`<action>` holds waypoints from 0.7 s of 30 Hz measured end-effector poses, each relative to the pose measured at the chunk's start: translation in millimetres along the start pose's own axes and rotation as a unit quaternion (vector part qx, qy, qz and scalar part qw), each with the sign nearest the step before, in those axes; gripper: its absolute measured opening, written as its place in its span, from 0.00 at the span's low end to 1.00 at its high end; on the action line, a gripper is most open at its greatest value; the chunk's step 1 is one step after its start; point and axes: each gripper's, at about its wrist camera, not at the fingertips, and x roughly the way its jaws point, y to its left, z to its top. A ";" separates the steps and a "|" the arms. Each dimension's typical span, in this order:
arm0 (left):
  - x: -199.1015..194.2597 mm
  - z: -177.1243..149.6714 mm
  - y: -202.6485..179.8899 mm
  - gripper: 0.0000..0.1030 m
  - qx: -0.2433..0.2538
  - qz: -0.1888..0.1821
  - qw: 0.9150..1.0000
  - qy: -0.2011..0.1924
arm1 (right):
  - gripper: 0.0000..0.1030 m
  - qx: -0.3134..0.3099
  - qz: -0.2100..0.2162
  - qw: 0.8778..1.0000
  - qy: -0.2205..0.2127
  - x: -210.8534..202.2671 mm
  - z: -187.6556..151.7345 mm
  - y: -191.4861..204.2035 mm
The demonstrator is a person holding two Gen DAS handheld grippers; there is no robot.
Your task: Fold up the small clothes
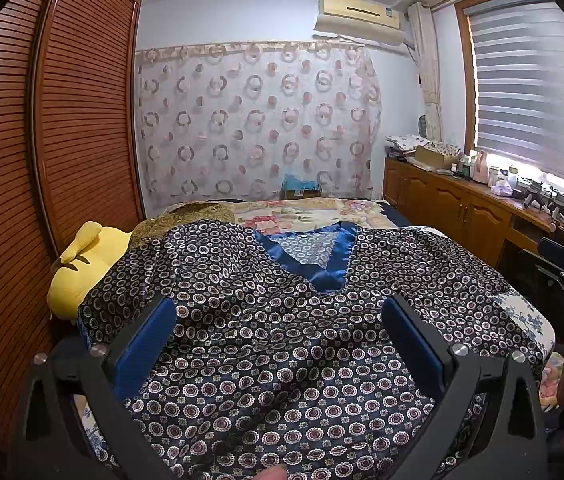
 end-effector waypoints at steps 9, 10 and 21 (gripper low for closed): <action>-1.1 0.9 -0.3 1.00 0.000 0.001 1.000 -0.001 | 1.00 0.001 0.000 1.000 0.000 0.9 0.3 0.8; -1.1 1.0 -0.5 1.00 0.001 0.001 1.000 -0.001 | 1.00 0.001 0.000 1.000 0.000 0.8 0.2 0.7; -1.2 0.5 -0.5 1.00 0.001 0.001 1.000 -0.001 | 1.00 0.001 0.001 1.000 0.000 1.6 -0.8 2.0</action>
